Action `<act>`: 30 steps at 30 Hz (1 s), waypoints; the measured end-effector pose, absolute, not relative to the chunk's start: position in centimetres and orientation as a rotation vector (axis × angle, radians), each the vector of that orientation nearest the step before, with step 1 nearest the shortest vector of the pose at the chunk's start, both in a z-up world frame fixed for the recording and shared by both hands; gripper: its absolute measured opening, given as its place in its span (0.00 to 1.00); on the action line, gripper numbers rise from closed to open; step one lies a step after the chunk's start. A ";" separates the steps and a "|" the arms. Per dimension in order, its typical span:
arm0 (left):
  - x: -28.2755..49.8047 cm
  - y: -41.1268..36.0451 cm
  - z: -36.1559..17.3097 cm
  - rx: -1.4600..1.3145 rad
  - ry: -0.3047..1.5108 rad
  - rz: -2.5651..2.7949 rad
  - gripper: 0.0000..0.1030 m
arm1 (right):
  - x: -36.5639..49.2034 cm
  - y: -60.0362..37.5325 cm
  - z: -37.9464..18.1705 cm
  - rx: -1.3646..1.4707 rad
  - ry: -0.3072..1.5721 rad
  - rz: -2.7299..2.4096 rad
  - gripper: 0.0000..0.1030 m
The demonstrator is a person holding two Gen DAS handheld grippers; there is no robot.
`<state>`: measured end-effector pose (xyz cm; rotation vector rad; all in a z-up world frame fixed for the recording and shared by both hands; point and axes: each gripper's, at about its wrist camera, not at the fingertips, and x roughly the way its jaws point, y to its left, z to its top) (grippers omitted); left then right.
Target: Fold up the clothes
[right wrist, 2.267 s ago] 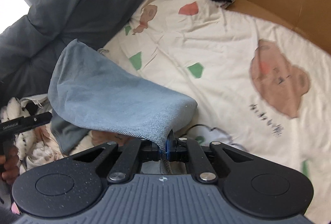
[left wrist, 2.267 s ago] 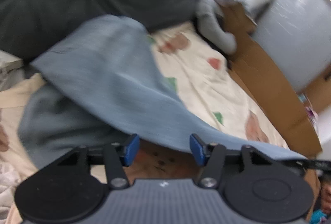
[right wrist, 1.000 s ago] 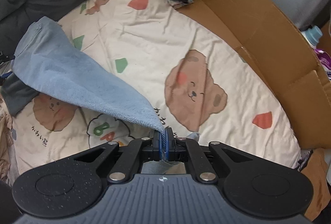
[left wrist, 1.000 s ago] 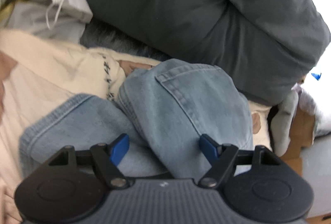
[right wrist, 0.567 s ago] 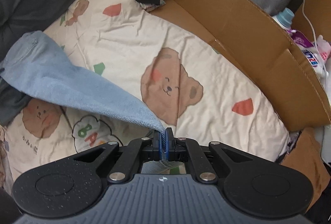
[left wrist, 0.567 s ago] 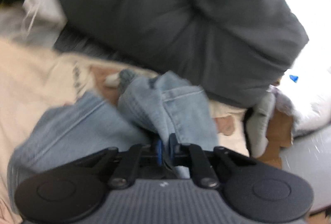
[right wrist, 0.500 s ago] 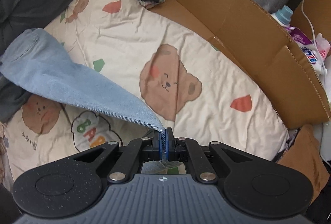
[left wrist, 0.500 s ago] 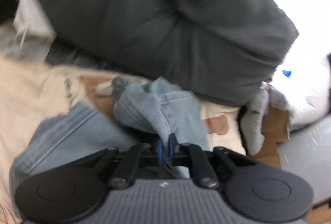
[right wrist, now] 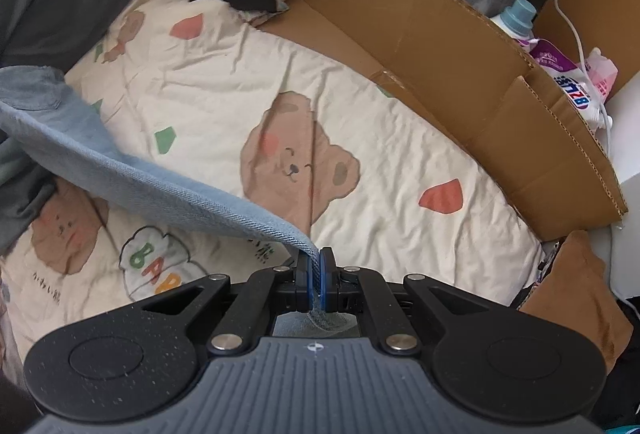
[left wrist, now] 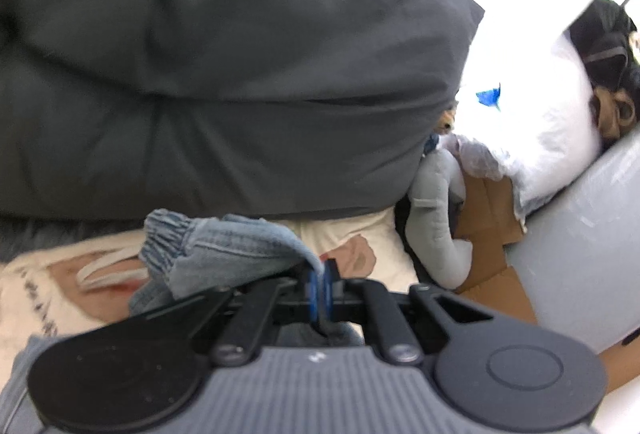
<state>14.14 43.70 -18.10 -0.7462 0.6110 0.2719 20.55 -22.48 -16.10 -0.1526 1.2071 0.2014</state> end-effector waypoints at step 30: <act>35.4 38.6 -21.4 -0.478 0.867 0.397 0.23 | 39.8 -21.8 -21.6 -0.299 1.059 -0.104 0.38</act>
